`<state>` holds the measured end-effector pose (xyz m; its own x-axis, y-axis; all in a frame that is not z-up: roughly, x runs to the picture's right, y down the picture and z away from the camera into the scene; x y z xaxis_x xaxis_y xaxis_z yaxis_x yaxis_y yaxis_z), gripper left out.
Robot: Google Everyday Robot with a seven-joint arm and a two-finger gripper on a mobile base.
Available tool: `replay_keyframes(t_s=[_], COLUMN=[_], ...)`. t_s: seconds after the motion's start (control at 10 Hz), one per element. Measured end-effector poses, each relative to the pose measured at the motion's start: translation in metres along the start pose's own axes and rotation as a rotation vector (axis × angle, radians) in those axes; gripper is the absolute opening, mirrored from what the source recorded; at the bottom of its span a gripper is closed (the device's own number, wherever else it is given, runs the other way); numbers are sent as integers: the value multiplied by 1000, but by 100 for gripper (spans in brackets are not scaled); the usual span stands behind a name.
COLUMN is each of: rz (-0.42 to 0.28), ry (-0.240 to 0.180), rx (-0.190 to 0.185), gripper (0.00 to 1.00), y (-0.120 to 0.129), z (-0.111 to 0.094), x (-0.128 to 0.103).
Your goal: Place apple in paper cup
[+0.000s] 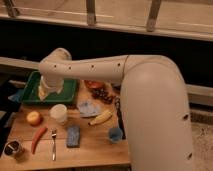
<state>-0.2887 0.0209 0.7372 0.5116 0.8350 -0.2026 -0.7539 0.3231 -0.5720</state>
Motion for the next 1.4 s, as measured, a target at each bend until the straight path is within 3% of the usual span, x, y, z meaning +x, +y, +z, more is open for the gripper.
replay_keyframes(t_s=[0.2, 0.5, 0.9, 1.4], rz=[-29, -57, -40, -29], ry=[21, 43, 38, 41], rx=[-16, -45, -95, -104], gripper=[60, 60, 60, 60], y=[39, 66, 66, 64], z=[23, 49, 70, 74], x=[-3, -2, 2, 3])
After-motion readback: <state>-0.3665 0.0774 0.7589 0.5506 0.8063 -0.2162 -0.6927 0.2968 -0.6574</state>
